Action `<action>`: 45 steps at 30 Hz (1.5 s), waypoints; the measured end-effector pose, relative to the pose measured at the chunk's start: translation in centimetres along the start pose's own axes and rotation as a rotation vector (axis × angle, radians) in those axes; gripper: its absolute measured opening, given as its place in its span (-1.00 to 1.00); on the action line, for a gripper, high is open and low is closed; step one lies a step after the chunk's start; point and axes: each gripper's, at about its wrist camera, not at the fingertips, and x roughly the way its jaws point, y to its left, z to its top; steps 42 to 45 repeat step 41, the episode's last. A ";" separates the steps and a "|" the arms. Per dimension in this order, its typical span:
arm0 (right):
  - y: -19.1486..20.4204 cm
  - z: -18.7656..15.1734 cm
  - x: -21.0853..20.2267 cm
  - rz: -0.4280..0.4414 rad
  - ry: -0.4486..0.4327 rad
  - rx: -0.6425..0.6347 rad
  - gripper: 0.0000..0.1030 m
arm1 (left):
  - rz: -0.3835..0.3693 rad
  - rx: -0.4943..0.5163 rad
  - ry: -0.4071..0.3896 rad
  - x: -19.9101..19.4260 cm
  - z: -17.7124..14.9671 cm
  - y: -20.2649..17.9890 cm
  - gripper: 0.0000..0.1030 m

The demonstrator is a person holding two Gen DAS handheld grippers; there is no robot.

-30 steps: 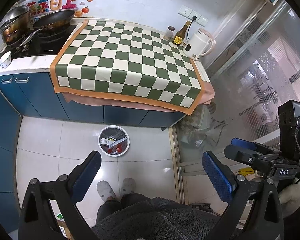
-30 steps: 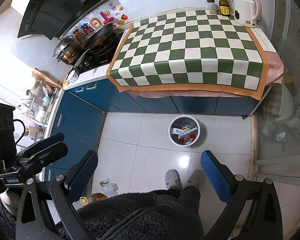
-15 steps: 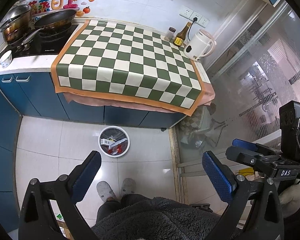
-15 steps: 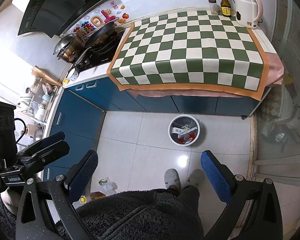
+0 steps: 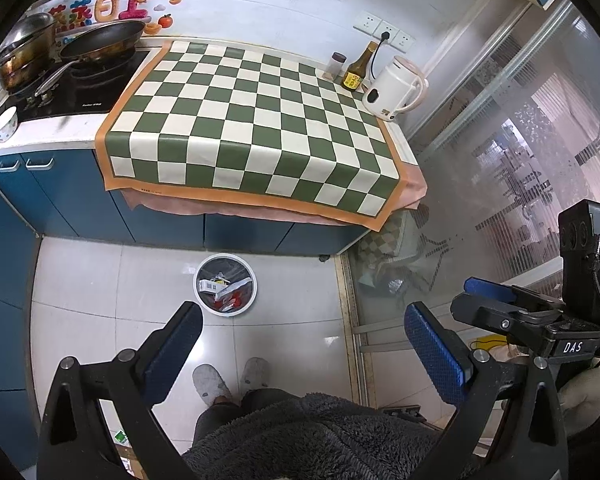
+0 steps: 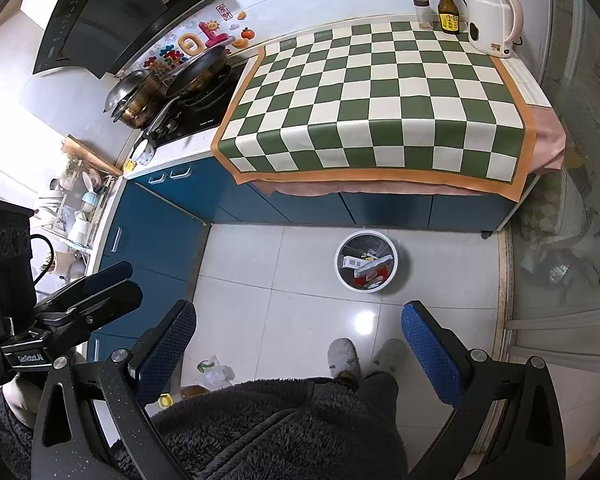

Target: Collect trash

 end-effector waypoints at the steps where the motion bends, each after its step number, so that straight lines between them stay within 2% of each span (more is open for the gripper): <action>1: 0.0 0.1 0.0 -0.002 0.000 0.000 1.00 | 0.000 -0.001 0.001 0.1 0.1 -0.1 1.00; 37: 0.6 0.3 0.1 -0.002 -0.005 0.015 1.00 | 0.002 -0.004 -0.007 0.1 0.6 -0.3 1.00; 45: 0.7 0.3 0.1 -0.001 -0.006 0.017 1.00 | 0.003 -0.002 -0.016 -0.4 1.6 -0.4 1.00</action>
